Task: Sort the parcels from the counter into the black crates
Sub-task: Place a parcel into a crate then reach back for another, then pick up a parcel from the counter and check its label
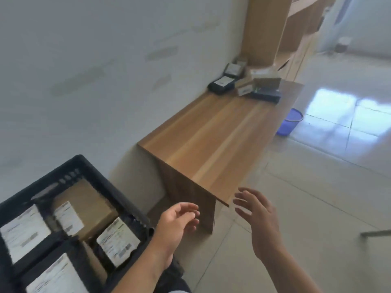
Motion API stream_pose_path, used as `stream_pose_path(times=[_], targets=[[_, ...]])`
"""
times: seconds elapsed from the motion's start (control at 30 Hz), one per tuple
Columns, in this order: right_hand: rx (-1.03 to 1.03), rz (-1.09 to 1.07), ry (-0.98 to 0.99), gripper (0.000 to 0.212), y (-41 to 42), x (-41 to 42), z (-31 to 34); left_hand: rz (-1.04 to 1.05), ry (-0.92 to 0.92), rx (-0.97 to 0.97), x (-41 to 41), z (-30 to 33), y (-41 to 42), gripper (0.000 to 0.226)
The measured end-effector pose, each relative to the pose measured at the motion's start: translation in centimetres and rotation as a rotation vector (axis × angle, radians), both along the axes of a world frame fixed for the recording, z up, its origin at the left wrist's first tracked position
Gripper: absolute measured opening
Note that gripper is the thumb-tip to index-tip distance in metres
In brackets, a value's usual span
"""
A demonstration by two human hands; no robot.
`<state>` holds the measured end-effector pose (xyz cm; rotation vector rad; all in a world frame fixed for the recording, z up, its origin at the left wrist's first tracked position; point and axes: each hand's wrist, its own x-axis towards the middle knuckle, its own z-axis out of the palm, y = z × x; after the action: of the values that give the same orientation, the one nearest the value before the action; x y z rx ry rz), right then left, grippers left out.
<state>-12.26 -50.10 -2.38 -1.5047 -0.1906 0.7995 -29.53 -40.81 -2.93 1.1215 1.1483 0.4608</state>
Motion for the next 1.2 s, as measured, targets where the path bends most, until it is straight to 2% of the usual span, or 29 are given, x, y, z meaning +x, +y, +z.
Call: stream_pose_path(times=[0.3,0.6,0.9,1.2], targets=[[0.026,-0.226,0.070,0.017,-0.1,13.2,-1.0,-0.179,-0.001,0.001,16.8,-0.7,5.7,0.017],[-0.086,-0.274,0.052,0.017,5.1,29.2,0.0,-0.264,-0.098,-0.091,35.5,-0.9,13.8,0.017],[-0.098,-0.327,0.108,0.018,8.0,42.8,-0.3,-0.309,-0.030,-0.109,49.8,-1.3,17.9,0.016],[-0.062,-0.092,0.193,0.017,14.4,59.9,-2.0,-0.167,0.104,-0.068,62.6,-2.6,21.3,0.017]])
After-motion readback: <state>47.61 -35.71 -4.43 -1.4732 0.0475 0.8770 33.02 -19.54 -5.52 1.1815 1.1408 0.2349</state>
